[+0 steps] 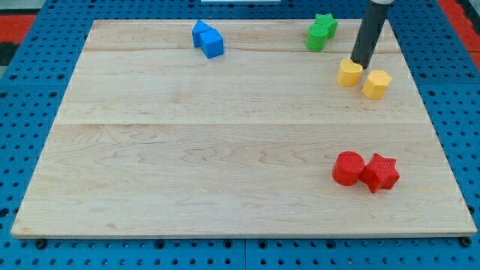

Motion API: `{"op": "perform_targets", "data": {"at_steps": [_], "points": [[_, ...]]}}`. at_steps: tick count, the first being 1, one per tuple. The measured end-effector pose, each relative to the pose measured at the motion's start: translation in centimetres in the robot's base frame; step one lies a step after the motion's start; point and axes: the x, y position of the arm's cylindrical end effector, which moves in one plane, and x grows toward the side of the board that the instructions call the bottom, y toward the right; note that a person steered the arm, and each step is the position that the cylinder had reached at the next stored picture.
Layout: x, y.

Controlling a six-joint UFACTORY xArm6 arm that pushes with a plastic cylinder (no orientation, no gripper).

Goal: Push the yellow hexagon slightly downwards

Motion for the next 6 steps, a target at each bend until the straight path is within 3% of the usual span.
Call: {"op": "perform_targets", "data": {"at_steps": [3,5,6], "points": [[3.6,-6.0],[-0.5,6.2],[0.6,8.3]]}}
